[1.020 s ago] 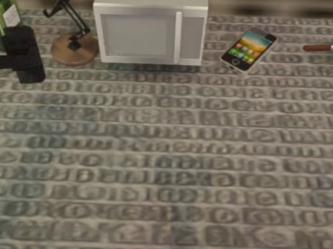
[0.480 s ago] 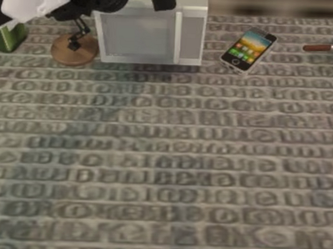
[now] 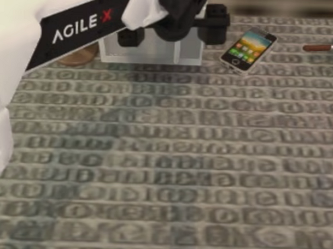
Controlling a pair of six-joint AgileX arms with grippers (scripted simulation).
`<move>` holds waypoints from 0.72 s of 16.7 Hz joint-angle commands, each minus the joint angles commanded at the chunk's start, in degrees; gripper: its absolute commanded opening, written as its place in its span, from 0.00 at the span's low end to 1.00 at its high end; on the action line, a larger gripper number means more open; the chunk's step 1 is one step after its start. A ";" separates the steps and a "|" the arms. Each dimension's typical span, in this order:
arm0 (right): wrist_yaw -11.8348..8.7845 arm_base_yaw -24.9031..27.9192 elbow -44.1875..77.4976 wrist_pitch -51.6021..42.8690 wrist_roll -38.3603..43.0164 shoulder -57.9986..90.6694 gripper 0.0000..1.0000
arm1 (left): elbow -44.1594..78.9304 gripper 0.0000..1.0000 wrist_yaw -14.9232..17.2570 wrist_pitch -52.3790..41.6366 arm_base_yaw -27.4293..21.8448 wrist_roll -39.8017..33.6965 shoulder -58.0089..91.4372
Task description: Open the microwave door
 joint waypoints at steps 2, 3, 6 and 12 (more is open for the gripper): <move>0.00 0.00 0.00 0.00 0.00 0.00 1.00 | 0.28 1.00 -0.07 -0.16 -0.11 -0.09 0.39; 0.00 0.00 0.00 0.00 0.00 0.00 1.00 | 0.28 1.00 -0.07 -0.16 -0.11 -0.09 0.39; 0.00 0.00 0.00 0.00 0.00 0.00 1.00 | 0.26 1.00 0.08 0.10 0.19 0.07 0.53; 0.00 0.00 0.00 0.00 0.00 0.00 1.00 | 5.87 1.00 1.81 5.68 2.85 2.59 11.13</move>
